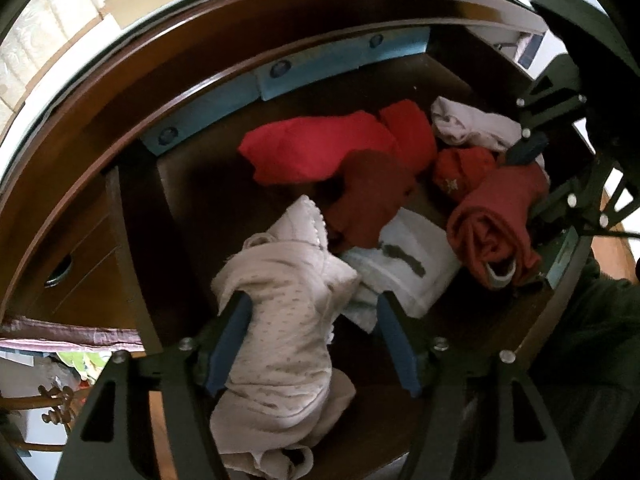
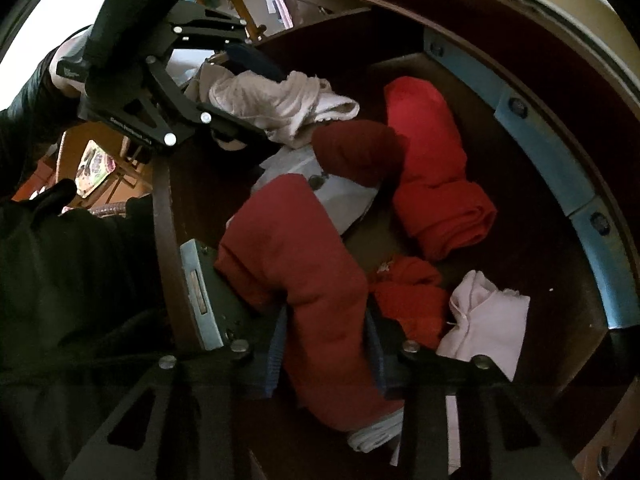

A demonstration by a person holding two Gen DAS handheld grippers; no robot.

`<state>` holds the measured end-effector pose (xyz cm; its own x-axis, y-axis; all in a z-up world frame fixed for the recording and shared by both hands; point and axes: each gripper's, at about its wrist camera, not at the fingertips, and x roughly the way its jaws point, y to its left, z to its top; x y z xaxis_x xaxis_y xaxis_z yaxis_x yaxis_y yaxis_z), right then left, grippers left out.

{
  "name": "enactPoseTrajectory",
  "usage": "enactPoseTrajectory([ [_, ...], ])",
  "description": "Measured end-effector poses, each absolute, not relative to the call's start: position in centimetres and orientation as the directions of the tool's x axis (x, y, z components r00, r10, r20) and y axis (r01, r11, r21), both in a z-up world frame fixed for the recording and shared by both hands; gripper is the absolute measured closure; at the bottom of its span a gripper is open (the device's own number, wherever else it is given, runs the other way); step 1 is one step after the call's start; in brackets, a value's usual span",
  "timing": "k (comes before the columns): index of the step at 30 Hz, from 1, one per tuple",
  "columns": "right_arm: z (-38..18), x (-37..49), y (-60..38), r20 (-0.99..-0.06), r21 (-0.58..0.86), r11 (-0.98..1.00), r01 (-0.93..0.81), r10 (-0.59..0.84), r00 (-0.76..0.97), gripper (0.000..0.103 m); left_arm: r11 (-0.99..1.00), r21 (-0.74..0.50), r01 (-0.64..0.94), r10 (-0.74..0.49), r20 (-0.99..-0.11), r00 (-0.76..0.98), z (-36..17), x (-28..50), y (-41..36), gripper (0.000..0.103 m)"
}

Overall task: Take underwear out of drawer
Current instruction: 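Move both tools down into the open drawer over the clothes, then grasp pink dotted underwear with the left tool while the right tool grasps red underwear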

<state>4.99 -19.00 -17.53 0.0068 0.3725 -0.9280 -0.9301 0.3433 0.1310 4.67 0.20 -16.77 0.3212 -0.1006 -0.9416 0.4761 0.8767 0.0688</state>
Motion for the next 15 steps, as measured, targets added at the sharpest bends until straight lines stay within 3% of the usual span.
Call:
enactPoseTrajectory([
  [6,-16.8,5.6,-20.1,-0.899,0.139,0.415,-0.899,0.433,0.061,0.071,0.88,0.061,0.47,-0.103,-0.943,0.317,-17.0,5.2,0.4,0.039],
  [8,-16.5,5.7,-20.5,-0.89,0.141,0.436,-0.889,0.449,0.079,0.072,0.883,0.063,0.465,-0.1,-0.944,0.316,-17.2,5.5,0.5,0.046],
  [10,-16.1,5.9,-20.8,-0.883,0.138,0.449,-0.883,0.46,0.096,0.072,0.889,0.064,0.453,-0.096,-0.942,0.321,-17.1,5.8,0.7,0.061],
  [15,-15.3,6.5,-21.6,-0.857,0.156,0.485,-0.861,0.499,0.126,0.073,0.893,0.075,0.444,-0.083,-0.942,0.324,-17.4,5.8,0.9,0.065],
])
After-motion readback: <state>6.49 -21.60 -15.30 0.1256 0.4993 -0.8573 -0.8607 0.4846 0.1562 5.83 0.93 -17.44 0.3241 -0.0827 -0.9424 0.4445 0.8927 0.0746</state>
